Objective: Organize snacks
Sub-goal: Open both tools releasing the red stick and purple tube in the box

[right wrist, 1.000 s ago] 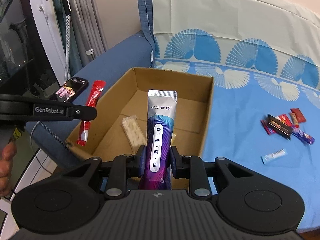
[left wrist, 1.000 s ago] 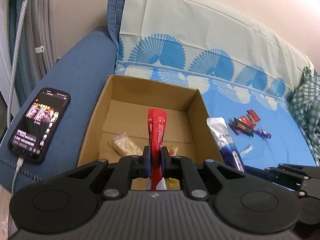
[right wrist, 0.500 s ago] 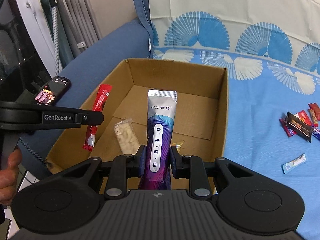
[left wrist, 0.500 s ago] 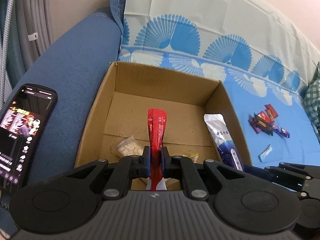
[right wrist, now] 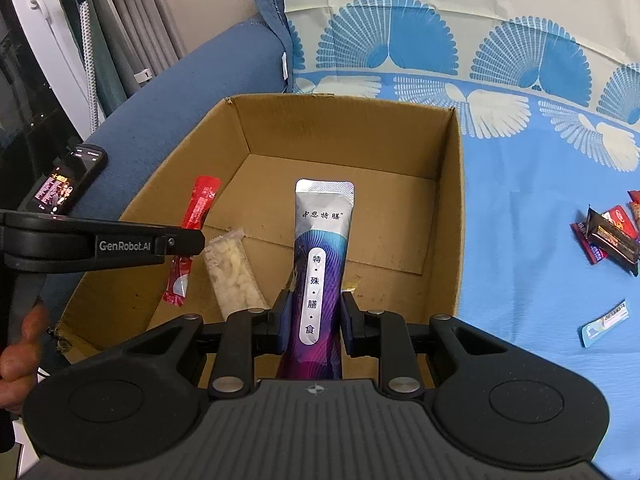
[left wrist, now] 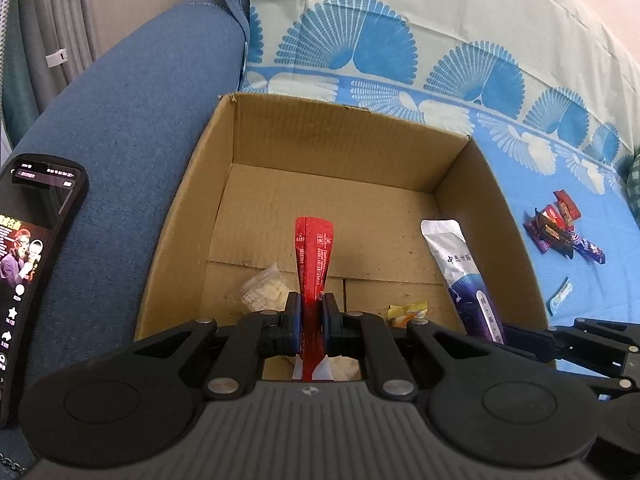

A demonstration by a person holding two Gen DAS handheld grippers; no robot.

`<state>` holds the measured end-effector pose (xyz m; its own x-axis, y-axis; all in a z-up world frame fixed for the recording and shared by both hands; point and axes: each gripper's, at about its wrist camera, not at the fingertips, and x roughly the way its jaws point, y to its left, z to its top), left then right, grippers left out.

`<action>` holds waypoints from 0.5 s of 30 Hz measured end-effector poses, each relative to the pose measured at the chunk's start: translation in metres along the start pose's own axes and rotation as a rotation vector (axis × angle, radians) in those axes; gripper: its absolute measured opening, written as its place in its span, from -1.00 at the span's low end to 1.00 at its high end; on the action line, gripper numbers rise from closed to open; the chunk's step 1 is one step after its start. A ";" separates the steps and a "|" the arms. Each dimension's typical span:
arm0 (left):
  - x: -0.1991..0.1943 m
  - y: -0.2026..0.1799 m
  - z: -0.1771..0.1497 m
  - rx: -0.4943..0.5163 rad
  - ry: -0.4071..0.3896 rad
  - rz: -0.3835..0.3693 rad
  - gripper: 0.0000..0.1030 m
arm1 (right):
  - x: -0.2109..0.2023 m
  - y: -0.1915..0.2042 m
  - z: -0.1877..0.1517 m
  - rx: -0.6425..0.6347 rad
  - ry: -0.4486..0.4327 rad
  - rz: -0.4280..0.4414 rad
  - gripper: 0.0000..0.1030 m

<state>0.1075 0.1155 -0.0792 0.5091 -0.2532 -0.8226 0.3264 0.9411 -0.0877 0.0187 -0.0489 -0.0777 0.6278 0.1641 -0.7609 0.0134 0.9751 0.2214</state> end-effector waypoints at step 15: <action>-0.042 0.004 -0.018 -0.037 -0.058 0.096 1.00 | -0.034 -0.004 0.004 0.050 -0.028 -0.015 0.66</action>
<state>0.0732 0.1343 -0.0552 0.5826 -0.1728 -0.7942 0.2444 0.9692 -0.0317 0.0004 -0.0594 -0.0503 0.6489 0.1446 -0.7470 0.0614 0.9687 0.2407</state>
